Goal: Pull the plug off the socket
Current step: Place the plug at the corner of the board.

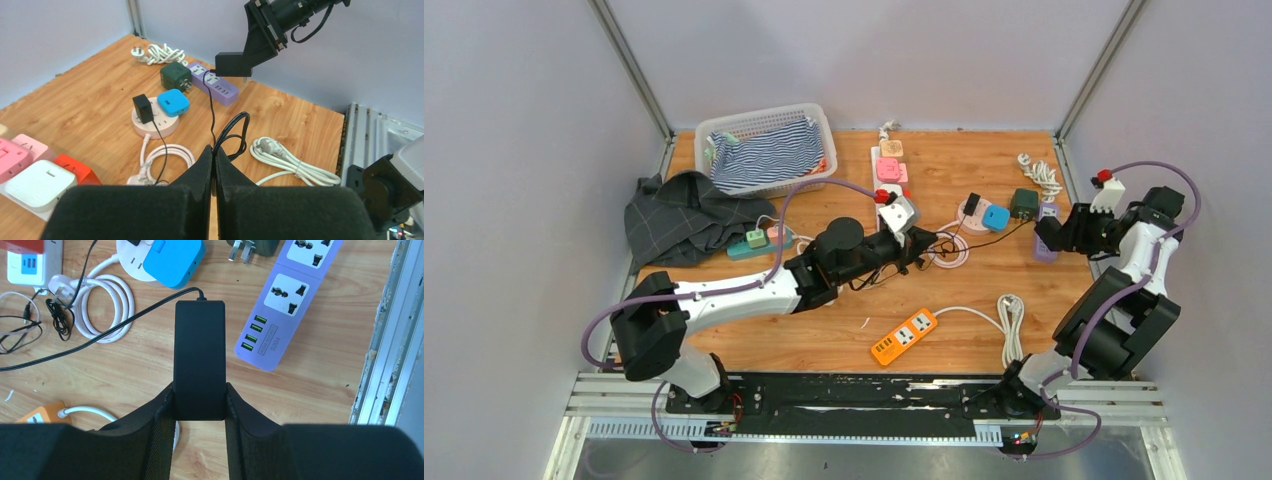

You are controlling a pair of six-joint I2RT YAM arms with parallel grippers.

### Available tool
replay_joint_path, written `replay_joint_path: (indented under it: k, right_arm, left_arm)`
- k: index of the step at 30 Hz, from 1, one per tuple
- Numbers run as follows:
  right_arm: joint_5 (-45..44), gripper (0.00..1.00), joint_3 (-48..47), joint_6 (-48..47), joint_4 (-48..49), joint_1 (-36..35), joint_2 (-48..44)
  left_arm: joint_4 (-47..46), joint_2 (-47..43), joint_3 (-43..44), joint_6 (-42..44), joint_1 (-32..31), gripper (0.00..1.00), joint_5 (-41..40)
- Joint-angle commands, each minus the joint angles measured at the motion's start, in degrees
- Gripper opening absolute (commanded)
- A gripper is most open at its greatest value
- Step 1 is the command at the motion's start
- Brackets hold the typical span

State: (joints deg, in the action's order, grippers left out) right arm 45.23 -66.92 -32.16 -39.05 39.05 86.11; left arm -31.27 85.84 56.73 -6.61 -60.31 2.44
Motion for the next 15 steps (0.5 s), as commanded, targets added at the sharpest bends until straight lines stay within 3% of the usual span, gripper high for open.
replay_joint_path:
  k: [1, 7, 15]
  right_arm:
    - [2.58, 0.0, 1.03, 3.37, 2.51, 0.77, -0.34]
    - [4.76, 0.0, 2.36, 4.94, 3.76, 0.06, 0.51]
    - [-1.4, 0.0, 1.67, 8.38, 5.23, -6.42, 3.98]
  left_arm:
    - [-2.0, 1.87, 0.07, 4.39, -0.51, 0.0, -0.34]
    - [-2.0, 2.67, 0.34, 3.8, -0.98, 0.0, 1.09]
    - [-1.93, 2.67, -0.37, 4.22, -1.03, 0.0, -0.48]
